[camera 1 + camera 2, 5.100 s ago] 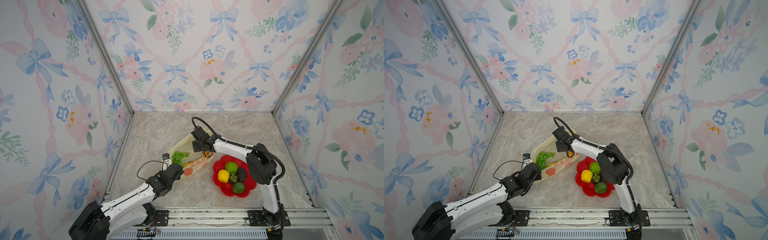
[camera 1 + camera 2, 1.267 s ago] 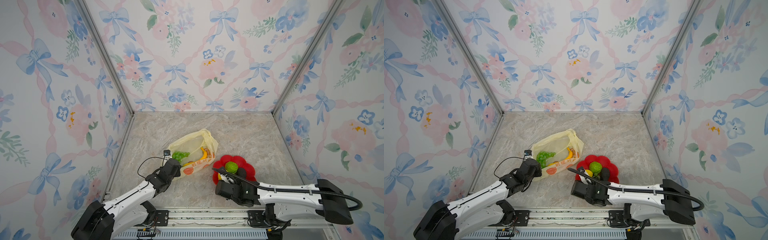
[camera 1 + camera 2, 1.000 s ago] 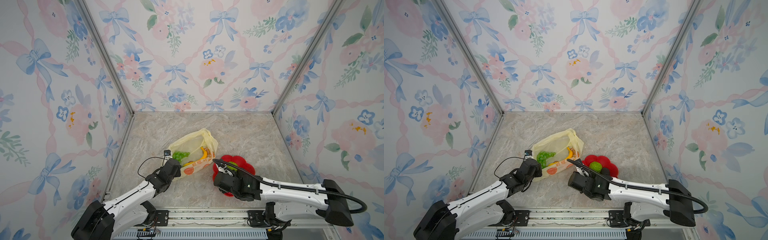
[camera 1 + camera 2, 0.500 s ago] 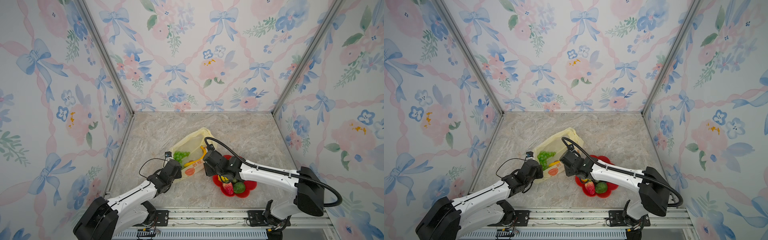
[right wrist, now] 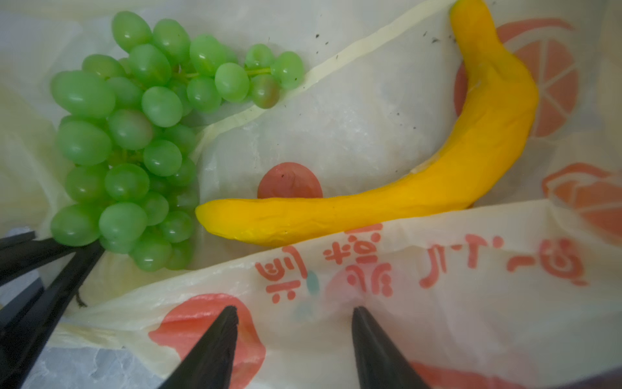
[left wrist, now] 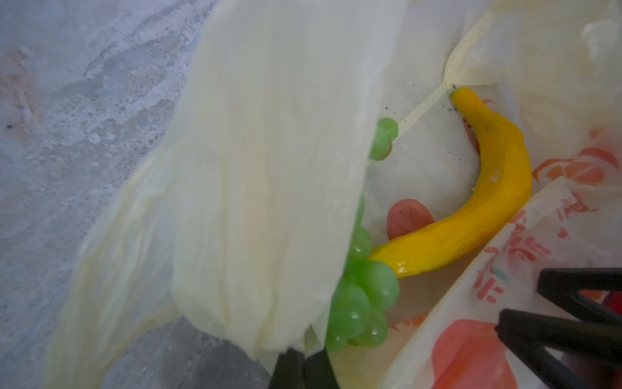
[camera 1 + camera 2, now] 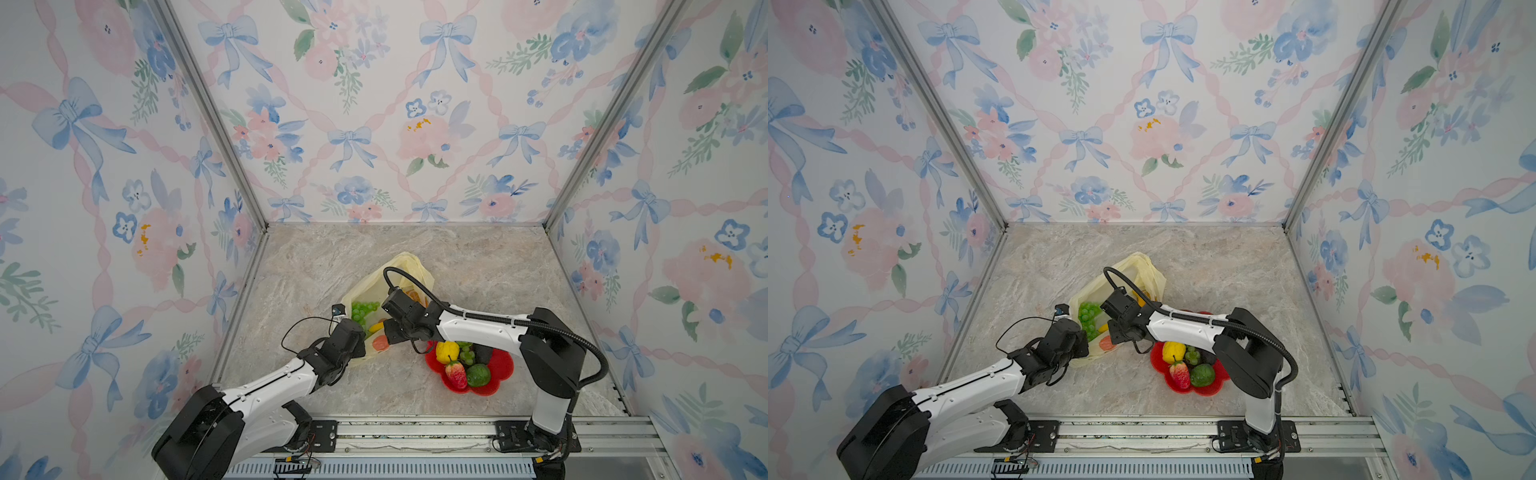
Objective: Take fruits out of the plastic bag
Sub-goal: Pick up the fruit from the plastic bag.
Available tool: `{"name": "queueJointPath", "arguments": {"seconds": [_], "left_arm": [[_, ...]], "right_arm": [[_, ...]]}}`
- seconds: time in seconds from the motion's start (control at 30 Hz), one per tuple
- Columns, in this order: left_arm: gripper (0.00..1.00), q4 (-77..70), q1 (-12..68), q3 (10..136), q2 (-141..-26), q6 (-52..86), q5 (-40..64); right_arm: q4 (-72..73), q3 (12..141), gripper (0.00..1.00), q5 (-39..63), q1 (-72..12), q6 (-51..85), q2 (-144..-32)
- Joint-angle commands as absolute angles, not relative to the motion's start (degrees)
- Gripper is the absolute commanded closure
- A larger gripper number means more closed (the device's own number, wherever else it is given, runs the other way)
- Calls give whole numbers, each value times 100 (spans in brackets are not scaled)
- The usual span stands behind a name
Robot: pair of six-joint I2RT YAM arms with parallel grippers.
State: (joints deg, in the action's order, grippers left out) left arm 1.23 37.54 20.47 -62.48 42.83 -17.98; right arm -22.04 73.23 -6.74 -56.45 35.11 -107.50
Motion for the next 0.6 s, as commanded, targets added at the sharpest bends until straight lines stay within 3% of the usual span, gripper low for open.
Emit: {"name": "queueJointPath", "arguments": {"seconds": [0.0, 0.23, 0.57], "left_arm": [[100, 138, 3798, 1851, -6176, 4499, -1909], [100, 141, 3723, 1601, -5698, 4646, -2069], [100, 127, 3735, 1717, -6004, 4588, -1890]], "right_arm": [[-2187, 7479, 43, -562, -5495, 3540, -10943], [-2255, 7379, 44, -584, -5335, 3519, -10891], [-3074, 8305, 43, -1222, -5236, 2953, -10756]]}}
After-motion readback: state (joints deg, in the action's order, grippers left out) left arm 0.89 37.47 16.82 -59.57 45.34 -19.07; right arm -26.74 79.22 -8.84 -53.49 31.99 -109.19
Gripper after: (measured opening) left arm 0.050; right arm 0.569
